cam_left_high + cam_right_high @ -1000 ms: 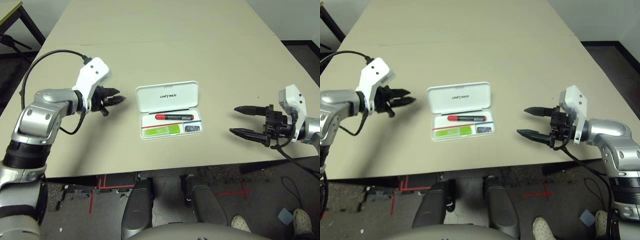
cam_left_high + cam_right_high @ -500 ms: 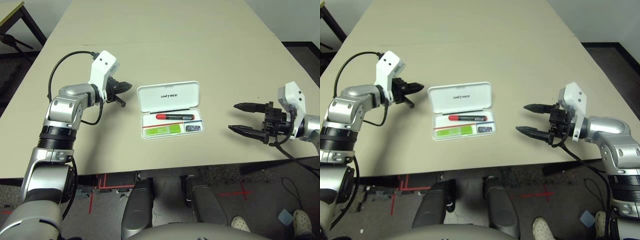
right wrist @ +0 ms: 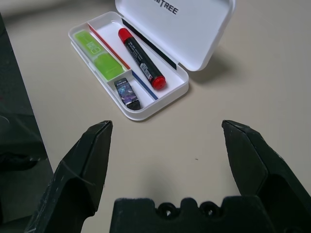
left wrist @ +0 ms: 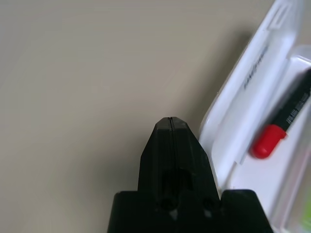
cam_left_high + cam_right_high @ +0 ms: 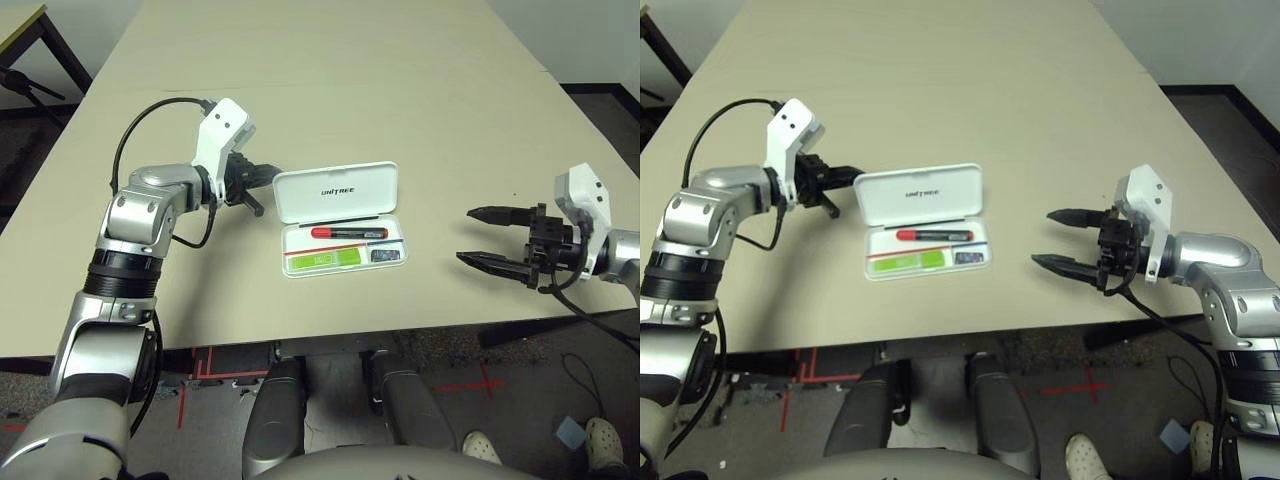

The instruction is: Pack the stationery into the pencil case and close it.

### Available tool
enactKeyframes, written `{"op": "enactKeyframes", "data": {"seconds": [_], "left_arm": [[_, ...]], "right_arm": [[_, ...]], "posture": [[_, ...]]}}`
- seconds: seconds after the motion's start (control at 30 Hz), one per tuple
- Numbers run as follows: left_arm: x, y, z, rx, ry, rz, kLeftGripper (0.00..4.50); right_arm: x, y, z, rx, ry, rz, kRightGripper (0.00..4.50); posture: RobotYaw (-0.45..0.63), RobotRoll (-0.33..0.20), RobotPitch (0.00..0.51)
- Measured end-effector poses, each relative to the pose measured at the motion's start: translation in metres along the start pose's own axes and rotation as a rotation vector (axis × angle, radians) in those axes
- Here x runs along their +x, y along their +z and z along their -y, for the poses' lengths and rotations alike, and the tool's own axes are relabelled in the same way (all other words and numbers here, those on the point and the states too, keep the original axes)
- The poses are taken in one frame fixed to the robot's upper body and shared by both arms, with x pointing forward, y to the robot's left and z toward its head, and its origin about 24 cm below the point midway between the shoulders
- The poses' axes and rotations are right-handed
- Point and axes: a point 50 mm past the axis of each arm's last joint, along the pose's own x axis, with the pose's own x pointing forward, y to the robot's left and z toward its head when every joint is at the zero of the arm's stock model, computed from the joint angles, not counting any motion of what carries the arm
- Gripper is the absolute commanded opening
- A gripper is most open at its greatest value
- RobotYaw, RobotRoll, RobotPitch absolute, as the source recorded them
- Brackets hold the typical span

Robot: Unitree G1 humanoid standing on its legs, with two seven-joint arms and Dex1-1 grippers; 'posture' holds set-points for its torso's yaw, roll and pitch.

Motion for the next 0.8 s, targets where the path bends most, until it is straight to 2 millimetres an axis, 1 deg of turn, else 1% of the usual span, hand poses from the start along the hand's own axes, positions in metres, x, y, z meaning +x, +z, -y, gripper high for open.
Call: {"op": "enactKeyframes", "data": {"seconds": [0.13,0.3,0.47,0.57,0.8], "left_arm": [[-0.005,0.0,0.013,0.034,-0.094,-0.016,0.01],[-0.011,-0.005,0.026,0.073,-0.188,-0.049,0.01],[-0.013,-0.011,0.042,0.096,-0.298,-0.075,0.01],[-0.013,-0.013,0.049,0.111,-0.336,-0.086,0.01],[-0.01,-0.025,0.062,0.108,-0.393,-0.123,0.01]], "right_arm": [[0.003,0.0,0.0,-0.001,0.011,-0.011,4.5],[0.003,0.0,0.0,-0.003,0.019,-0.016,4.5],[0.003,-0.001,0.001,0.004,0.019,-0.023,4.5],[0.002,-0.002,0.001,0.001,0.017,-0.035,4.5],[0.003,-0.003,0.001,0.0,0.032,-0.061,4.5]], "posture": [[-0.04,0.0,0.166],[-0.04,0.0,0.166],[-0.04,0.0,0.163],[-0.04,0.0,0.164],[-0.04,0.0,0.169]]}}
